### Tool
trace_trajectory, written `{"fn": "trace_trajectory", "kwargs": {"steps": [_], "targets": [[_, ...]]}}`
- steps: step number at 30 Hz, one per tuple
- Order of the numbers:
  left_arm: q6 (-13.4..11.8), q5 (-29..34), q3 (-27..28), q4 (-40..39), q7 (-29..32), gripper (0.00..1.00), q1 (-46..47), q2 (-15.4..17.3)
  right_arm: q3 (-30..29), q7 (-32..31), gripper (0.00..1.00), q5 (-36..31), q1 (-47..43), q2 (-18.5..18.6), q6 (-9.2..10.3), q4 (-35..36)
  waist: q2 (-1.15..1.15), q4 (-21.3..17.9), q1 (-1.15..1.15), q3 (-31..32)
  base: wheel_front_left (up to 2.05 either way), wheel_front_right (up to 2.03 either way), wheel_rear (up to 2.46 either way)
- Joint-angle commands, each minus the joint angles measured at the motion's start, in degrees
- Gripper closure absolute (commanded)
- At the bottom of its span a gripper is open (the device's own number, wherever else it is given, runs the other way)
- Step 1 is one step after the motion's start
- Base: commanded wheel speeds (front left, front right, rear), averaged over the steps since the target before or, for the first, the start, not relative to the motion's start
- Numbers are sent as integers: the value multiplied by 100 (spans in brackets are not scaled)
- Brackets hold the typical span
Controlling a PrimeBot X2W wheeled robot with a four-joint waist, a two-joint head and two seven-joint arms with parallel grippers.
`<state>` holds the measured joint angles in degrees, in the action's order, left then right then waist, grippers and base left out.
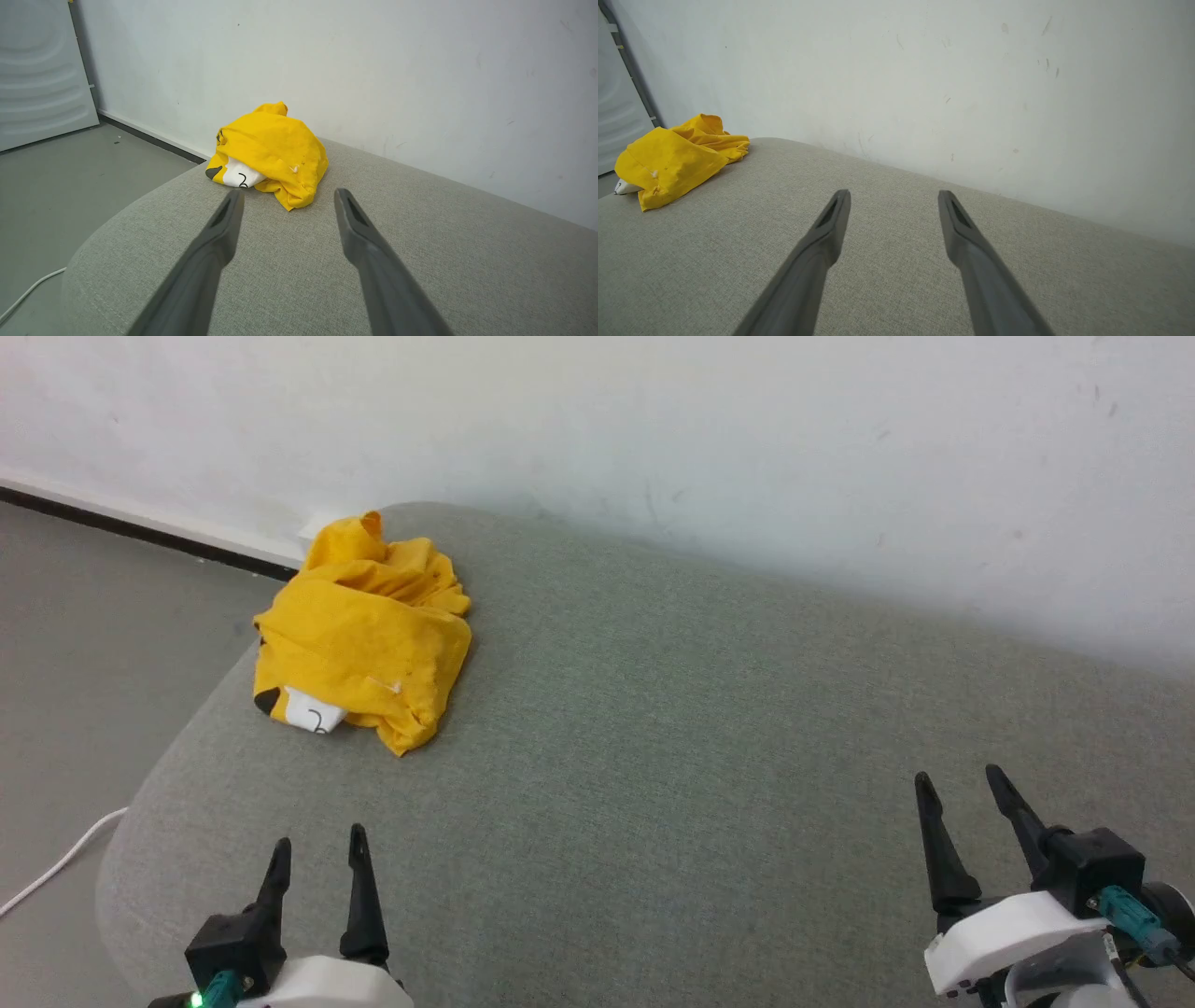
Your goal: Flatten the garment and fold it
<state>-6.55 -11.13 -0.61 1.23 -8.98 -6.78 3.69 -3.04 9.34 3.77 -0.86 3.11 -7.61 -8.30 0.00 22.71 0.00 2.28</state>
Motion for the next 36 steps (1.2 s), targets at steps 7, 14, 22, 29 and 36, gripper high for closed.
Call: {"fn": "trace_trajectory", "kwargs": {"steps": [7,14,22,29,36], "targets": [[-113,-153,-30,15,-91,0,-161,31,134,93,0,47,74,-16,9,-70,0,413,0,86,0,0,0],[-171,-258,-54,2,-99,0,-289,88,248,146,0,91,40,-18,9,-144,0,701,0,146,0,0,0],[-258,-362,-61,-32,-121,0,-395,177,310,231,0,162,27,-20,10,-279,0,990,0,239,0,0,0],[-325,-463,-90,-51,-156,0,-474,235,326,309,0,218,38,-21,11,-392,0,1211,0,276,0,0,0],[-385,-573,-121,-32,-242,0,-535,272,309,369,0,239,34,-23,12,-444,0,1397,0,263,0,0,0]]}}
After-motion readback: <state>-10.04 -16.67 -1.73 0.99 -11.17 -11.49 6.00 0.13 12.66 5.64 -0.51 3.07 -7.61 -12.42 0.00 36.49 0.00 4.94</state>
